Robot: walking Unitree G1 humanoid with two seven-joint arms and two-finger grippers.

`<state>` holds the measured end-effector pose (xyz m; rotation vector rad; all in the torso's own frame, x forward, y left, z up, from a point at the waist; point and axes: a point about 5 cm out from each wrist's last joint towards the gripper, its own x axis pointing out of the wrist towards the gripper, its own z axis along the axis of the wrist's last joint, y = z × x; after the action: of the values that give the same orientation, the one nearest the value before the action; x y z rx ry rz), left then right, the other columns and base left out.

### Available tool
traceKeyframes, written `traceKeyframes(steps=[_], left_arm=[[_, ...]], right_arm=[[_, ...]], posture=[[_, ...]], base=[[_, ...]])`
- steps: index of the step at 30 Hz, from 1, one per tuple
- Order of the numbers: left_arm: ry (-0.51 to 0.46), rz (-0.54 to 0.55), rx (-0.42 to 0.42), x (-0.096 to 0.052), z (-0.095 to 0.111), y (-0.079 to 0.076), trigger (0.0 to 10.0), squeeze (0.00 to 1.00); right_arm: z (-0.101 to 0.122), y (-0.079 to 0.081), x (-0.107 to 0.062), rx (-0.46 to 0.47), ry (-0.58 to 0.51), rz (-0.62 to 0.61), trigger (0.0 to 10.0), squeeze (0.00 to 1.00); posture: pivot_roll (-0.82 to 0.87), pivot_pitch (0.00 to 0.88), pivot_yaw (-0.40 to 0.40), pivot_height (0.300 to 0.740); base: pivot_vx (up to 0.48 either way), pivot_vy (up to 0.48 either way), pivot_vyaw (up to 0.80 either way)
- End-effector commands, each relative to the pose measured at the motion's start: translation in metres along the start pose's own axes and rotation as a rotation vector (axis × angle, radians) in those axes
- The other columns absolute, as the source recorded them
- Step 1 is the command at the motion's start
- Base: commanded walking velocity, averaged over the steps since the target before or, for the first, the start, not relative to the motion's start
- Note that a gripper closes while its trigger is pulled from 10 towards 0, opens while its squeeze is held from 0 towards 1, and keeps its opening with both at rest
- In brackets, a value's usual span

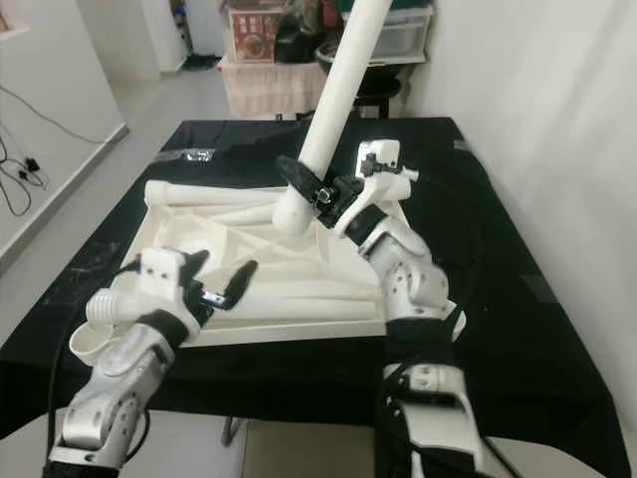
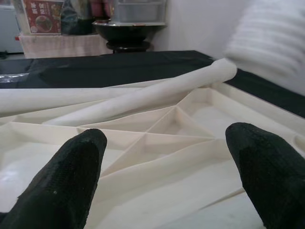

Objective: Building children table

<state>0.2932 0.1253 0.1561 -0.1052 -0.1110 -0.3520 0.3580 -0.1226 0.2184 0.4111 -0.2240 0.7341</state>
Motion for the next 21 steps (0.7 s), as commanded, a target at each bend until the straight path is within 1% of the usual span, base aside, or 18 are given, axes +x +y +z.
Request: traceKeyframes(steps=[1,2,3,5,6,7,8,9,11,12,13,14,15,16,17,18,19,21], left_arm=[[0.020,0.019,-0.003,-0.001,-0.004,0.005,10.0,0.00],[0.024,-0.008,-0.026,-0.006,-0.006,0.004,10.0,0.00],[0.024,-0.008,-0.026,-0.006,-0.006,0.004,10.0,0.00],[0.039,-0.051,-0.062,-0.013,-0.009,-0.001,10.0,0.00],[0.039,-0.051,-0.062,-0.013,-0.009,-0.001,10.0,0.00],[0.065,-0.101,-0.078,-0.019,-0.013,-0.010,10.0,0.00],[0.075,-0.120,-0.078,-0.021,-0.015,-0.013,10.0,0.00],[0.075,-0.120,-0.078,-0.021,-0.015,-0.013,10.0,0.00],[0.105,-0.168,-0.103,-0.026,-0.019,-0.021,10.0,0.00],[0.105,-0.168,-0.103,-0.026,-0.019,-0.021,10.0,0.00],[0.123,-0.211,-0.101,-0.029,-0.021,-0.026,10.0,0.00],[0.123,-0.211,-0.101,-0.029,-0.021,-0.026,10.0,0.00],[0.139,-0.254,-0.093,-0.033,-0.021,-0.030,10.0,0.00],[0.139,-0.254,-0.093,-0.033,-0.021,-0.030,10.0,0.00],[0.163,-0.305,-0.087,-0.038,-0.023,-0.034,10.0,0.00],[0.204,-0.365,-0.057,-0.044,-0.026,-0.036,10.0,0.00],[0.204,-0.365,-0.057,-0.044,-0.026,-0.036,10.0,0.00],[0.255,-0.436,-0.040,-0.055,-0.029,-0.038,10.0,0.00]], right_arm=[[-0.006,0.002,0.001,-0.005,0.018,-0.003,10.0,0.00],[-0.016,0.016,-0.007,-0.038,0.072,0.119,10.0,0.00],[-0.016,0.016,-0.007,-0.038,0.072,0.119,10.0,0.00],[-0.027,0.030,-0.018,-0.070,0.138,0.240,10.0,0.00],[-0.027,0.030,-0.018,-0.070,0.138,0.240,10.0,0.00],[-0.036,0.037,-0.030,-0.127,0.202,0.308,10.0,0.00],[-0.039,0.038,-0.033,-0.148,0.227,0.327,10.0,0.00],[-0.039,0.038,-0.033,-0.148,0.227,0.327,10.0,0.00],[-0.042,0.039,-0.042,-0.145,0.255,0.347,10.0,0.00],[-0.042,0.039,-0.042,-0.145,0.255,0.347,10.0,0.00],[-0.041,0.039,-0.046,-0.140,0.259,0.354,10.0,0.00],[-0.041,0.039,-0.046,-0.140,0.259,0.354,10.0,0.00],[-0.040,0.039,-0.051,-0.136,0.263,0.361,10.0,0.00],[-0.040,0.039,-0.051,-0.136,0.263,0.361,10.0,0.00],[-0.039,0.038,-0.057,-0.144,0.271,0.366,10.0,0.00],[-0.035,0.035,-0.064,-0.148,0.277,0.369,10.0,0.00],[-0.035,0.035,-0.064,-0.148,0.277,0.369,10.0,0.00],[-0.028,0.030,-0.076,-0.154,0.283,0.372,10.0,0.00]], posture=[[-0.06,0.000,0.078,0.740],[-0.06,0.000,0.081,0.740],[-0.06,0.000,0.081,0.740],[-0.06,0.000,0.081,0.740],[-0.06,0.000,0.081,0.740],[-0.06,0.000,0.085,0.740],[-0.06,0.000,0.085,0.740],[-0.06,0.000,0.085,0.740],[-0.06,0.000,0.086,0.740],[-0.06,0.000,0.086,0.740],[-0.05,0.000,0.088,0.740],[-0.05,0.000,0.088,0.740],[-0.06,0.000,0.094,0.740],[-0.06,0.000,0.094,0.740],[-0.06,0.000,0.096,0.740],[-0.06,0.000,0.099,0.740],[-0.06,0.000,0.099,0.740],[-0.06,0.000,0.101,0.740]], base=[[0.000,0.000,0.00],[0.000,0.000,0.00],[0.000,0.000,0.00],[0.000,-0.212,0.00],[0.000,-0.424,0.00],[0.000,-0.472,0.00],[0.000,-0.472,0.00],[0.000,-0.472,0.00],[0.000,-0.472,0.00],[0.000,-0.472,0.00],[0.000,-0.480,0.00],[0.000,-0.480,0.00],[0.000,-0.480,0.00],[0.000,-0.480,0.00],[0.000,0.000,0.00],[0.000,0.000,0.00],[0.000,0.000,0.00],[0.000,0.000,0.00]])
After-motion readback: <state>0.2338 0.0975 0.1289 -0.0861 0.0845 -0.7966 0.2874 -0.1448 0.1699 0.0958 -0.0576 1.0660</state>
